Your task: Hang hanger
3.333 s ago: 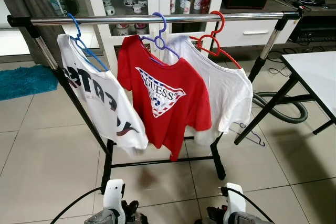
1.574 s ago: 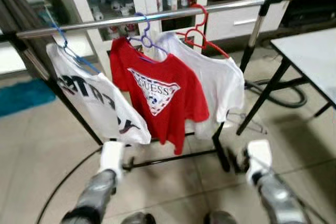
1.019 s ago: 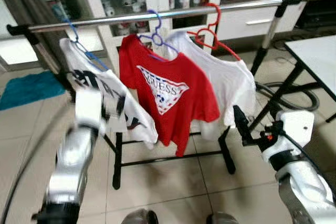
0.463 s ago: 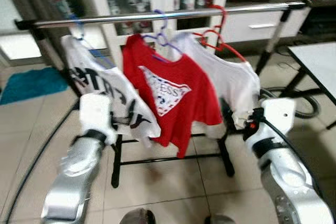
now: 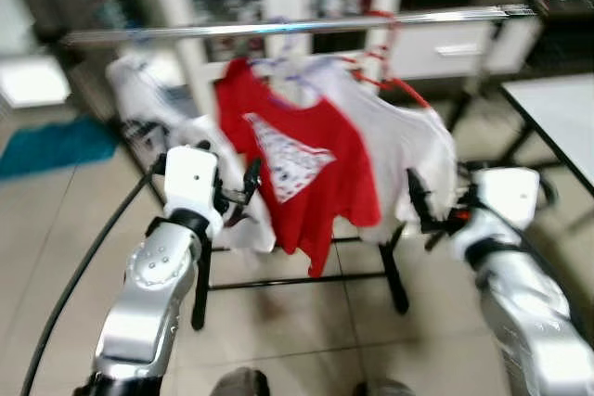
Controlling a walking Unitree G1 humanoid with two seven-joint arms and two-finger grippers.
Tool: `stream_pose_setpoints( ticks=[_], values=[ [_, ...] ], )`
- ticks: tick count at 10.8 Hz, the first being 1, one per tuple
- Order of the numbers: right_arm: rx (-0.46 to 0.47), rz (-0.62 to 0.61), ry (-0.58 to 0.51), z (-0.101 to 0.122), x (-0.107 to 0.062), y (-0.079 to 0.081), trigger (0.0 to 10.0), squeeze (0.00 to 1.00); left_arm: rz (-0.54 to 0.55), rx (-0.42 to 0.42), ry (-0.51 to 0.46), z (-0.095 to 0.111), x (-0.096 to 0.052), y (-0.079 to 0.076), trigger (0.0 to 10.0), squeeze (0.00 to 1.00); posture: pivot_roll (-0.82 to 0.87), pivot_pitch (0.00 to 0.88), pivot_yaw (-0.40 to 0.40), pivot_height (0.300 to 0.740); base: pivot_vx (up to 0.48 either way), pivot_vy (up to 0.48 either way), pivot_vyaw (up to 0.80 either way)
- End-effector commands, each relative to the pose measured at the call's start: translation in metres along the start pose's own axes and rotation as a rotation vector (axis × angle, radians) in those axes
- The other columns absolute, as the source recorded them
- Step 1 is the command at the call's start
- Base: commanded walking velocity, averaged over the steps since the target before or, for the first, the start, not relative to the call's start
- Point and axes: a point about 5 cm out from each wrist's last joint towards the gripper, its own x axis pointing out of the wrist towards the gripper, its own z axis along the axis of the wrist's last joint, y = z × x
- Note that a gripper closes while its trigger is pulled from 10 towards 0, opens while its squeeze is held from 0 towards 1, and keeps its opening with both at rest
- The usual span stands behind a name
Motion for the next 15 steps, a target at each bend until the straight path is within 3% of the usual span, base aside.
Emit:
stream_pose_setpoints(
  ticks=[1, 3, 7, 9, 12, 13, 14, 15],
  values=[
    [0.011, 0.072, -0.036, 0.006, 0.005, 0.010, 10.0, 0.00, -0.018, 0.026, 0.002, 0.005, -0.002, -0.002, 10.0, 0.00, -0.06, 0.000, 0.034, 0.740, 0.300, 0.000, 0.80],
    [0.046, 0.095, -0.049, 0.005, 0.007, 0.016, 10.0, 0.00, -0.043, 0.070, 0.022, -0.001, -0.007, 0.001, 10.0, 0.00, -0.07, 0.000, 0.038, 0.740, 0.307, 0.000, 0.80],
    [0.082, 0.170, -0.115, 0.015, 0.014, 0.029, 10.0, 0.00, -0.033, 0.066, -0.005, 0.008, -0.006, 0.006, 10.0, 0.00, -0.04, 0.000, 0.032, 0.740, 0.358, 0.000, 0.80],
    [0.111, 0.250, -0.162, 0.026, 0.013, 0.038, 10.0, 0.00, -0.045, 0.074, 0.000, 0.008, -0.007, 0.005, 10.0, 0.00, -0.03, 0.000, 0.017, 0.740, 0.358, 0.000, 0.00],
    [0.134, 0.241, -0.183, 0.042, 0.023, 0.038, 10.0, 0.00, -0.041, 0.078, -0.026, 0.014, -0.004, 0.006, 10.0, 0.00, -0.01, 0.000, -0.012, 0.740, 0.326, 0.000, 0.00],
    [0.107, 0.276, -0.179, 0.050, 0.028, 0.037, 10.0, 0.00, -0.050, 0.041, -0.051, 0.016, -0.006, 0.006, 10.0, 0.00, 0.00, 0.000, -0.026, 0.740, 0.000, 0.000, 0.00],
    [0.114, 0.360, -0.176, 0.057, 0.029, 0.039, 10.0, 0.00, -0.087, 0.066, -0.066, 0.019, -0.008, 0.004, 10.0, 0.00, 0.01, 0.000, -0.036, 0.740, 0.000, 0.000, 0.00],
    [0.120, 0.407, -0.176, 0.061, 0.029, 0.041, 10.0, 0.86, -0.102, 0.100, -0.077, 0.021, -0.008, 0.005, 10.0, 0.00, 0.01, 0.000, -0.046, 0.740, 0.000, 0.000, 0.00]
  ],
)
